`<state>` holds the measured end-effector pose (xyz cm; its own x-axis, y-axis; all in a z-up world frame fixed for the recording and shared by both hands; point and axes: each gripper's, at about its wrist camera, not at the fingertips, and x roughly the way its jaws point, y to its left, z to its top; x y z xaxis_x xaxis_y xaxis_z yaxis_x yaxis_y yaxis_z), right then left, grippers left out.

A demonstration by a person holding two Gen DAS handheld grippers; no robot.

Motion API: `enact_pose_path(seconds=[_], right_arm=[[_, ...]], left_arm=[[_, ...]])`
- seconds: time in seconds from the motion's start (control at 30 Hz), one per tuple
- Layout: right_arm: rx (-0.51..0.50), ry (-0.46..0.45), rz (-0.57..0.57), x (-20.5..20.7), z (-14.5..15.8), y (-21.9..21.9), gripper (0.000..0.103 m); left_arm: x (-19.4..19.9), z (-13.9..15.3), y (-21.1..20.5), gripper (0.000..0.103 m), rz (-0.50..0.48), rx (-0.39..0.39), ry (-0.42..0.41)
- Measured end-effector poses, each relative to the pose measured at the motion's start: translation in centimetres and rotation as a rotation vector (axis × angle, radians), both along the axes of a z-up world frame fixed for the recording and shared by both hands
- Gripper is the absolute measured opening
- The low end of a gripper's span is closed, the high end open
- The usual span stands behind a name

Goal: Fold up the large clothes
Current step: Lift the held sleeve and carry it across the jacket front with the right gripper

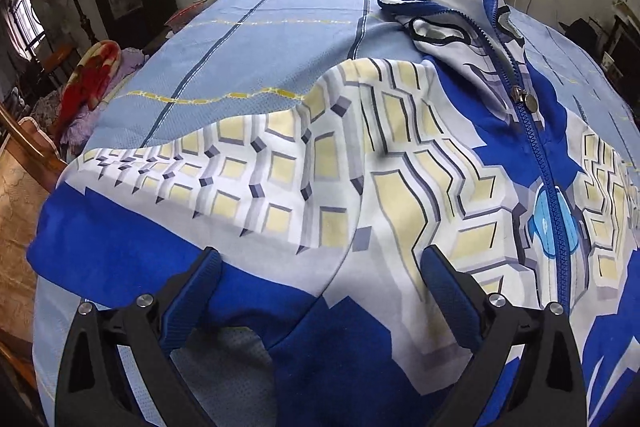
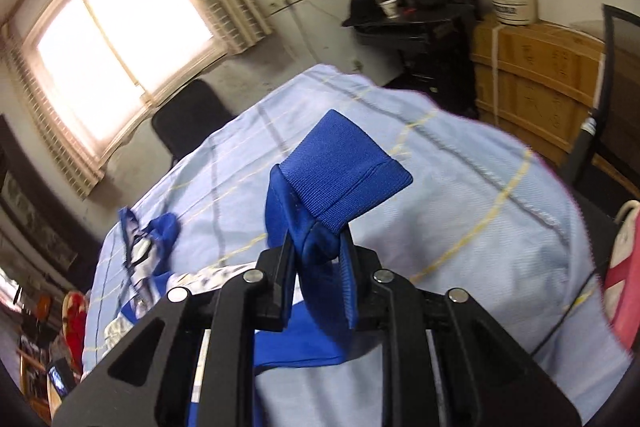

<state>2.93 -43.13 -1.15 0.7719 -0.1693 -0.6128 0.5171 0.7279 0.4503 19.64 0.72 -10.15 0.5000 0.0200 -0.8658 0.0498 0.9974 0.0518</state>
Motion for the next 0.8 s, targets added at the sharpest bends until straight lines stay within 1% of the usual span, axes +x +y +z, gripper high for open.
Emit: enact_pose_path(seconds=[0.13, 0.3, 0.4, 0.53, 0.6, 0.63, 0.7, 0.73, 0.77, 0.8], right_arm=[[-0.01, 0.004, 0.078, 1.8, 0.4, 3.4, 0.019], [-0.018, 0.029, 0.195, 3.9, 0.0, 8.7, 0.019], [-0.044, 0.064, 0.27, 5.6, -0.7, 12.2, 0.019], [-0.08, 0.141, 0.382, 7.5, -2.8, 16.8, 0.021], [-0.113, 0.198, 0.44, 7.9, -4.2, 18.9, 0.025], [-0.139, 0.246, 0.481, 8.3, -5.2, 20.0, 0.027], [-0.17, 0.318, 0.553, 8.6, -6.8, 21.6, 0.039], [-0.179, 0.342, 0.589, 8.6, -7.5, 22.2, 0.04], [-0.197, 0.346, 0.614, 8.4, -7.6, 22.6, 0.041], [-0.221, 0.343, 0.634, 8.0, -7.4, 23.0, 0.043]], left_arm=[[-0.5, 0.7, -0.1, 0.1, 0.002, 0.026, -0.023], [-0.8, 1.7, 0.2, 0.1, 0.008, 0.015, -0.053], [-0.8, 2.1, 0.2, 0.1, 0.003, 0.003, -0.061], [-1.0, 2.3, 0.0, 0.1, -0.013, -0.002, -0.062], [-1.0, 2.2, -0.2, 0.1, -0.022, -0.001, -0.058], [-1.1, 2.1, -0.3, 0.1, -0.027, -0.002, -0.055], [-1.2, 2.1, -0.6, 0.1, -0.041, -0.004, -0.051], [-1.3, 2.1, -0.7, 0.1, -0.046, -0.002, -0.052], [-1.4, 2.1, -0.8, 0.1, -0.051, 0.001, -0.056], [-1.5, 2.1, -1.0, 0.1, -0.056, 0.003, -0.06]])
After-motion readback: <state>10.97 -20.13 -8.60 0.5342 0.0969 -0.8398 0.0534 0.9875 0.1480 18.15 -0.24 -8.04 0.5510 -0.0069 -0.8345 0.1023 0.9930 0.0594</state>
